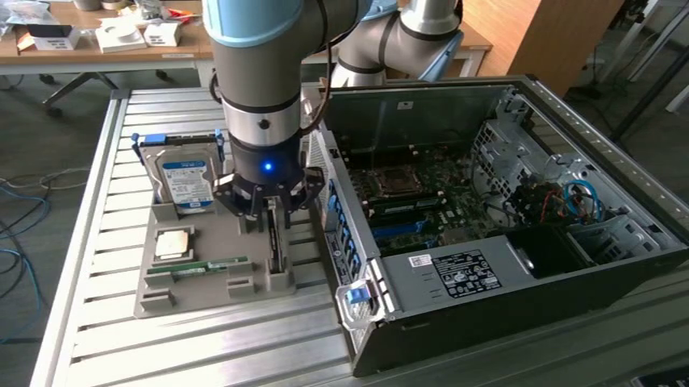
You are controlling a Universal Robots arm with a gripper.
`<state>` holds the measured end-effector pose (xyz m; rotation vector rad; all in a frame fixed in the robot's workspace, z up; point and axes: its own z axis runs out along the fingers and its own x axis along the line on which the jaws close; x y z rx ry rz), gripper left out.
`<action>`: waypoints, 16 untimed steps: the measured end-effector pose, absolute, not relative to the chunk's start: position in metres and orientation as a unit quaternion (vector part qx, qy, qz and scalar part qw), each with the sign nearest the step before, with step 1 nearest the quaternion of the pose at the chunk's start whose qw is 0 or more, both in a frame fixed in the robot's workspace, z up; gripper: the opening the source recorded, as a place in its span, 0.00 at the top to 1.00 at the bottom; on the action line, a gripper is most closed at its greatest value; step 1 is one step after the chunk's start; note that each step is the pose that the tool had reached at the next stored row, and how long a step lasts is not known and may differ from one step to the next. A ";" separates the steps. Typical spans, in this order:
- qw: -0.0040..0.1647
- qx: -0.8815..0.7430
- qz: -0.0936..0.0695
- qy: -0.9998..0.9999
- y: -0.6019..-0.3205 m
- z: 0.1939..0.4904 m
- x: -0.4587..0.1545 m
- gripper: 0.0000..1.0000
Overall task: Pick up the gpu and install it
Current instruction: 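Pick up the gpu and move the gpu toward the slot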
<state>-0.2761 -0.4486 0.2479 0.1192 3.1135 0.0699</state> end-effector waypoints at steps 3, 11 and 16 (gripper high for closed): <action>0.013 0.039 0.022 0.999 -0.448 0.245 -0.276 0.57; 0.013 0.039 0.023 0.999 -0.447 0.240 -0.276 0.57; 0.013 0.039 0.023 0.999 -0.444 0.237 -0.276 0.57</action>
